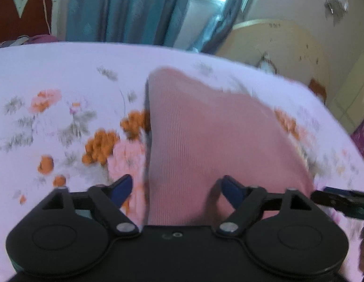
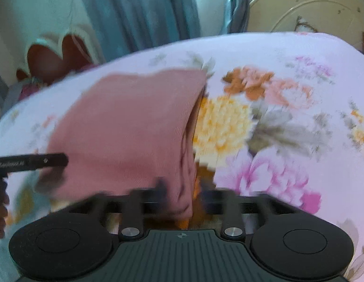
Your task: Fold small clothes
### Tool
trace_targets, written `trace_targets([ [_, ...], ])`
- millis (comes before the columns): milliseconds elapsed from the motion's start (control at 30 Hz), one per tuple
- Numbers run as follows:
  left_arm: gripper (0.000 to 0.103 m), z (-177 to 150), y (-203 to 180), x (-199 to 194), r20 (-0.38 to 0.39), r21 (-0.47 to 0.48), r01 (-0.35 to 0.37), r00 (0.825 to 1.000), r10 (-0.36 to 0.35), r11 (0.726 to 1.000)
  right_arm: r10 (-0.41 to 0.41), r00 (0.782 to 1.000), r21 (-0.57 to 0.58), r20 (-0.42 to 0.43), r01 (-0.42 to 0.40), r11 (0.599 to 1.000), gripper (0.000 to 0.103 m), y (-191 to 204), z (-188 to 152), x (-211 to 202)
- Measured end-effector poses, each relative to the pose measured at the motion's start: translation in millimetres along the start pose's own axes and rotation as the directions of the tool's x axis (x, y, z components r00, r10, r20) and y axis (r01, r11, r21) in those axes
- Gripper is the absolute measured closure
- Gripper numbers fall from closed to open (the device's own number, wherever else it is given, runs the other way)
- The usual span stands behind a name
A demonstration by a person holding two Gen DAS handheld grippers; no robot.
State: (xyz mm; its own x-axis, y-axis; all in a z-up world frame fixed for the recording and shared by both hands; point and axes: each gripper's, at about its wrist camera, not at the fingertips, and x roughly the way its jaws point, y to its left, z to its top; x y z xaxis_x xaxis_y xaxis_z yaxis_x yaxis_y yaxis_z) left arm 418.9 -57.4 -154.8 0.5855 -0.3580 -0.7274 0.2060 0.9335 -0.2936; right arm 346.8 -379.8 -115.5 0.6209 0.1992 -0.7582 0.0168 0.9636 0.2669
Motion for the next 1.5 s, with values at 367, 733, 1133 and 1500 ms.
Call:
trace_targets([
  [367,0.011,37.5,17.7,71.2,-0.077,-0.127,0.115,0.989,-0.125,0.985,0.165,0.986,0.193,-0.014,-0.159,0.968,0.015,-20.7,55.3,80.0],
  [733,0.059,37.2,14.0,72.0,-0.035,-0.121,0.154,0.987,-0.159,0.981,0.3,0.952,0.272,-0.06,-0.274,0.922,0.081,-21.8,58.0,109.9],
  [1133,0.069,67.9,30.7,2.2,0.05,-0.06,0.162,0.986,-0.159,0.985,0.388,0.921,0.26,0.031,-0.382,0.887,0.083,39.3,86.6,70.1],
  [1500,0.069,79.1,180.9,-72.3,0.115,-0.057,0.125,0.986,-0.118,0.99,0.423,0.906,0.205,0.023,-0.418,0.885,0.083,210.8,79.6,93.6],
])
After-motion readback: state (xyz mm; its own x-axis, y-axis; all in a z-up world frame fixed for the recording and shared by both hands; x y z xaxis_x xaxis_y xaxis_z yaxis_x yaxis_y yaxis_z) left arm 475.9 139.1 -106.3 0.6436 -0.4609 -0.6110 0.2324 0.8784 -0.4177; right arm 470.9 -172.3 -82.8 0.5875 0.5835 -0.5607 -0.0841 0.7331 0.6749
